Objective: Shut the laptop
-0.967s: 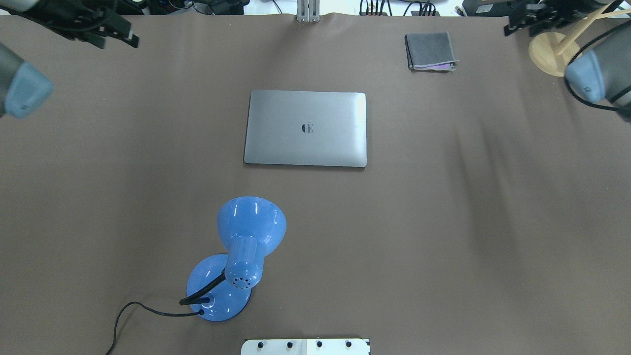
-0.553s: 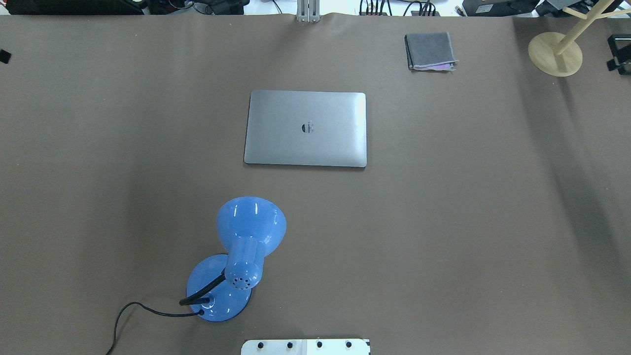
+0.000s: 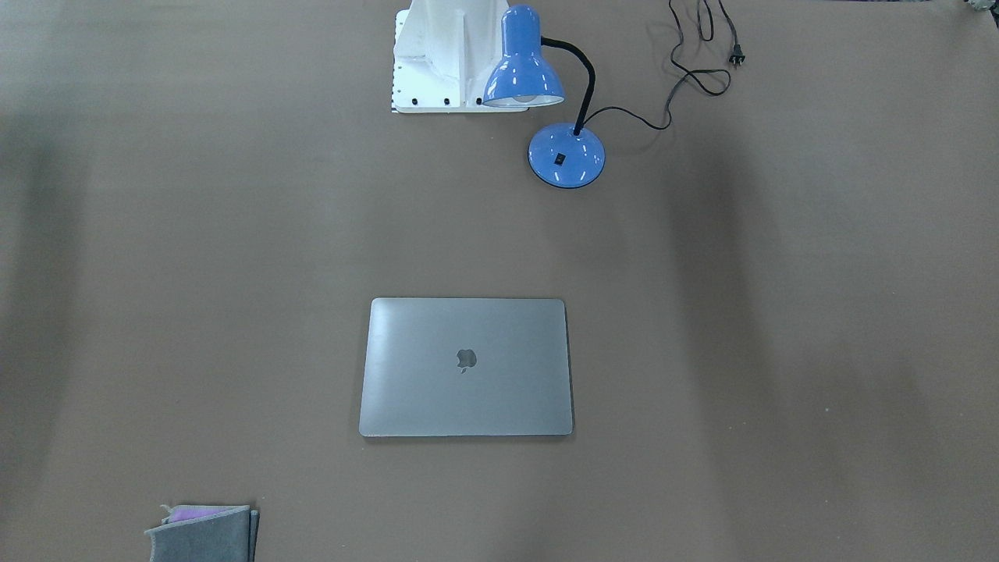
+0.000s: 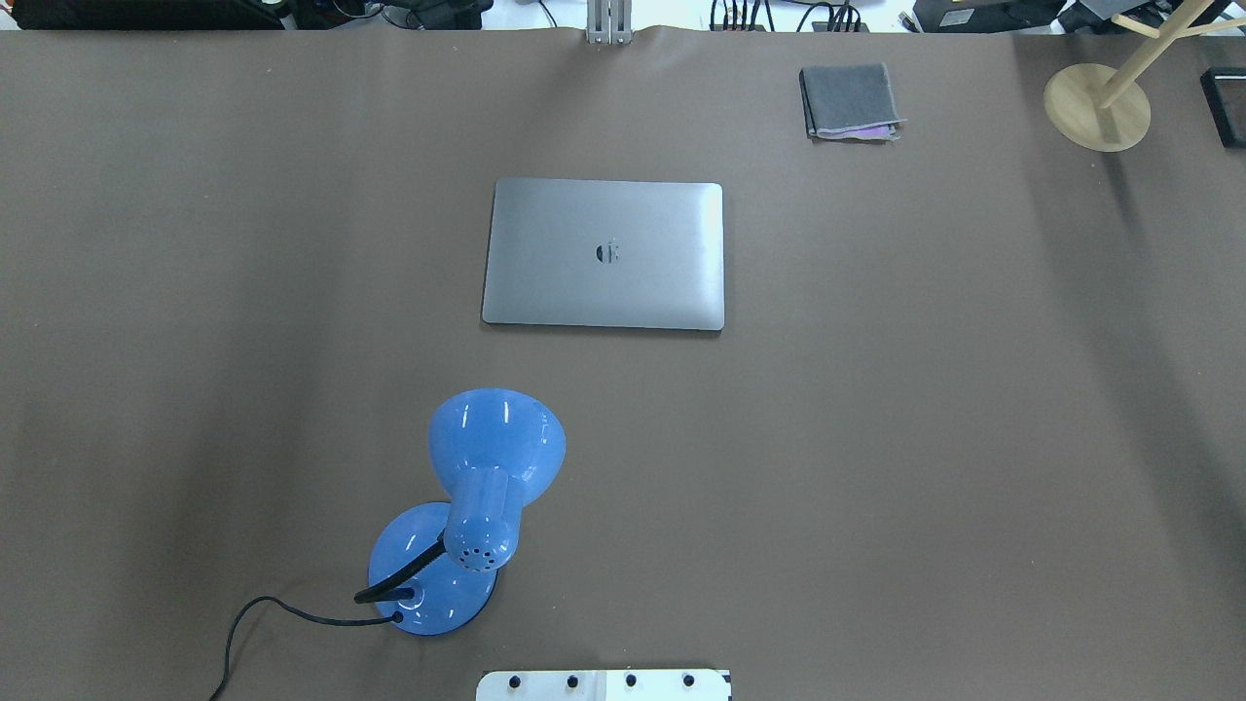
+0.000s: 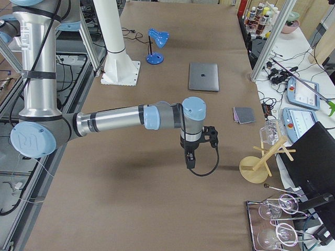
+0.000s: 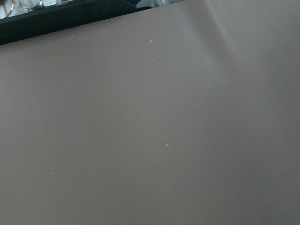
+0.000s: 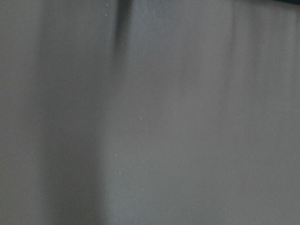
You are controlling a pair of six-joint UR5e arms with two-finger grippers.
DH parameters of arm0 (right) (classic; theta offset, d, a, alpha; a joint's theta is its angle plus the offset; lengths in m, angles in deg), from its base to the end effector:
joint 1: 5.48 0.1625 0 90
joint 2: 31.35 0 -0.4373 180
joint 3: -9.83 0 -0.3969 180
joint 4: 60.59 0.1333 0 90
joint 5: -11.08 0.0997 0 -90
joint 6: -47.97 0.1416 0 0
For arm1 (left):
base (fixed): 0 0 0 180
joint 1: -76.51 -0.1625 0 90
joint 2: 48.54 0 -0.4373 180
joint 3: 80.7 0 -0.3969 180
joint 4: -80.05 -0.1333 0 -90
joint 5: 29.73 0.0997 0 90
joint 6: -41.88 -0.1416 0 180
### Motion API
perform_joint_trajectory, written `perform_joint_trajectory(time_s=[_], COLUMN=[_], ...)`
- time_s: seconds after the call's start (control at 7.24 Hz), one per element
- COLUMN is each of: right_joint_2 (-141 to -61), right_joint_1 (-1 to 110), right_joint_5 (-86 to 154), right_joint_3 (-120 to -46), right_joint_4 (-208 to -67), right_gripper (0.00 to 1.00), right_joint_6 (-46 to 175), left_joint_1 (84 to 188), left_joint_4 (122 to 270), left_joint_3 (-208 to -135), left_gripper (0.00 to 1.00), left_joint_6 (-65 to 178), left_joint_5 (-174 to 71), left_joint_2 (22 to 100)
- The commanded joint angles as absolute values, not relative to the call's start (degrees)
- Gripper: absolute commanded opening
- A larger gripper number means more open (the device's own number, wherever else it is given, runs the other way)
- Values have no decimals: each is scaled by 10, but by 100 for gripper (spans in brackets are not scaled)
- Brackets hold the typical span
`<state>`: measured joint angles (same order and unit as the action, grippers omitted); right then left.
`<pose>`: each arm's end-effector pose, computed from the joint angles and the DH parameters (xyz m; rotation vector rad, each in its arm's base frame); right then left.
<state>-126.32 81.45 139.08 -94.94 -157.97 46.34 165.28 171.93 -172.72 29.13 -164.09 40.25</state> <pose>0.0216 -0.4594 0.6379 0.0324 -0.6638 -0.0930 -0.0237 -0.4926 0.6905 0.1224 0.7678 0.2498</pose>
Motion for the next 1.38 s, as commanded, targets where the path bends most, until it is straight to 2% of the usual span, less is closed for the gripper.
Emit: perform_joint_trajectory(time_s=[0.0, 1.24], right_joint_2=[-1307, -1308], right_joint_1=[814, 812], right_joint_5=[1377, 1387], right_joint_3=[-963, -949], right_joint_4=[-1591, -1589], right_gripper=[100, 100], right_joint_6=[459, 460], left_joint_1=[1669, 1670], left_joint_4=[1737, 1742], left_joint_3=[-1728, -1751], left_gripper=[99, 99], left_joint_6=[289, 286], left_joint_5=[-1638, -1636], left_joint_2=[351, 344])
